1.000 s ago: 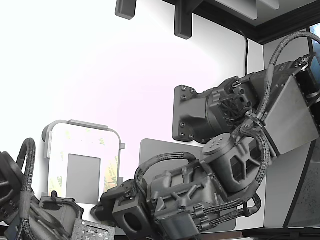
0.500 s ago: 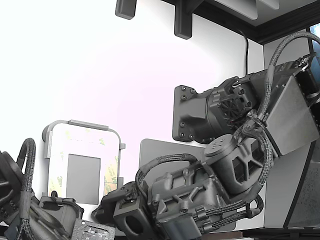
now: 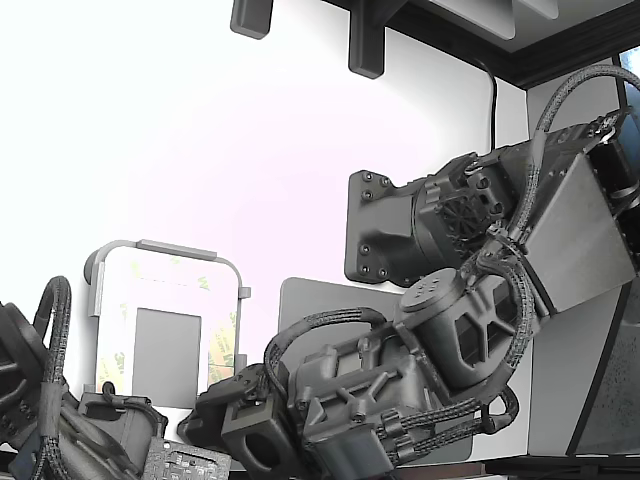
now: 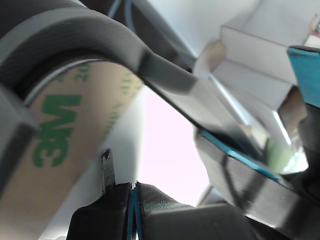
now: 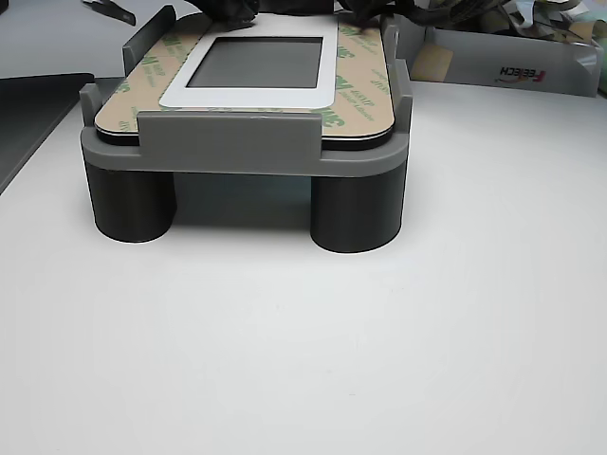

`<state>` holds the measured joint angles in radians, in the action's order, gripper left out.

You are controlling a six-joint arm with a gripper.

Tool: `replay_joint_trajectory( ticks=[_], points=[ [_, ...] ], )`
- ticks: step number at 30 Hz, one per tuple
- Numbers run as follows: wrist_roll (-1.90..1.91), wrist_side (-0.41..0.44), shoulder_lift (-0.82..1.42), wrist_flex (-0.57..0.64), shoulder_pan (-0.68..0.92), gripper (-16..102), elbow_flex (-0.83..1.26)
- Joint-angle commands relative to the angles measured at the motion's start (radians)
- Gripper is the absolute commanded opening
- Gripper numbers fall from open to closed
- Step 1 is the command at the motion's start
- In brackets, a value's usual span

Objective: Peel off protective film from adhesive tape.

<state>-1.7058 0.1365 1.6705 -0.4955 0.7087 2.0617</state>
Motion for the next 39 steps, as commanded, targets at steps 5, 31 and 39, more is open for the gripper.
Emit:
replay_joint_trajectory(
  ticks=[5,31,39],
  points=[
    [0.014,-0.002,0.041,0.025,-0.014,-11,0.018],
    [0.041,0.005,0.057,-0.015,0.006,-11,-0.002],
    [0.048,0.006,0.052,-0.028,0.009,-11,-0.020]
  ],
)
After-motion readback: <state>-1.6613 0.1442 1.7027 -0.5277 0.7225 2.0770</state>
